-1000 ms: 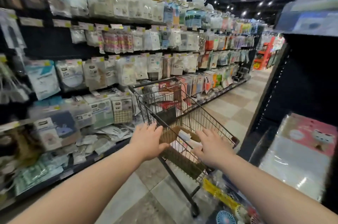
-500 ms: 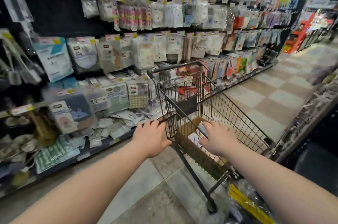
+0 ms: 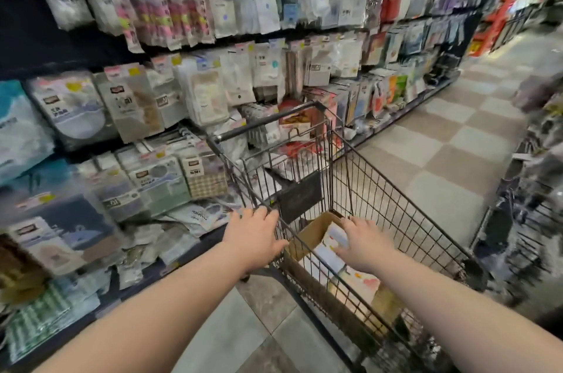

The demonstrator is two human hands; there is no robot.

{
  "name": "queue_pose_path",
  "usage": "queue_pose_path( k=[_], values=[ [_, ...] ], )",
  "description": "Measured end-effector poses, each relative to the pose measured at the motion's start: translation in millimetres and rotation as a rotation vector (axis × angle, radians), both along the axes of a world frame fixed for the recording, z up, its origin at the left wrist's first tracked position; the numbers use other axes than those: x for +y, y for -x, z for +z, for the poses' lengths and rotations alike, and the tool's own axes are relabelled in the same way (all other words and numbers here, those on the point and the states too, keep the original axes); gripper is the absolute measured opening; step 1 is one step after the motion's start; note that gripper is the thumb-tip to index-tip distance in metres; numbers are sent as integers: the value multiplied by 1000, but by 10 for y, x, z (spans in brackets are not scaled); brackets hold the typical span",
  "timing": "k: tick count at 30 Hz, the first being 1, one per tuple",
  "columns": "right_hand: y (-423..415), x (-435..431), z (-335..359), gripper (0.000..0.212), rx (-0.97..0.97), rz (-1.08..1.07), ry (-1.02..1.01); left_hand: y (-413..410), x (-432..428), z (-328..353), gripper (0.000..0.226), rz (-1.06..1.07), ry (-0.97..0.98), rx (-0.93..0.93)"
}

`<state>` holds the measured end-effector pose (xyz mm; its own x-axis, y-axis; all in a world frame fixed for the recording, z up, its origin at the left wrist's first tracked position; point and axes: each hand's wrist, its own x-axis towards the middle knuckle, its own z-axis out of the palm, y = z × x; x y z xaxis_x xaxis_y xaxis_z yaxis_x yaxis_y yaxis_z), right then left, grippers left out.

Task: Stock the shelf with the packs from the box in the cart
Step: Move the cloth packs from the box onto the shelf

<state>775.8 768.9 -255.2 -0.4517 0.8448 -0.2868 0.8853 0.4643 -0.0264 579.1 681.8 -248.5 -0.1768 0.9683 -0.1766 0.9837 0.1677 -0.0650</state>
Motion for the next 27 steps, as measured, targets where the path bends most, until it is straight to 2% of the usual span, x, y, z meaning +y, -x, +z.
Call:
queue_pose_path(
  k=[4, 7, 14, 19, 27],
  values=[
    [-137, 342, -150, 67, -15, -87, 31, -6, 510, -140, 75, -45, 61, -23],
    [-273, 563, -239, 75, -4, -172, 61, -68, 920, -247, 73, -103, 93, -33],
    [-435, 1041, -530, 78, -32, -379, 134, -206, 1855, -622, 70, -329, 199, -39],
    [-278, 1480, -769, 64, -21, -522, 171, -36, 2619, -869, 71, -461, 251, -69],
    [-194, 1654, -1319, 65, -24, -766, 390, 137, 3346, -1506, 68, -586, 465, -66]
  ],
)
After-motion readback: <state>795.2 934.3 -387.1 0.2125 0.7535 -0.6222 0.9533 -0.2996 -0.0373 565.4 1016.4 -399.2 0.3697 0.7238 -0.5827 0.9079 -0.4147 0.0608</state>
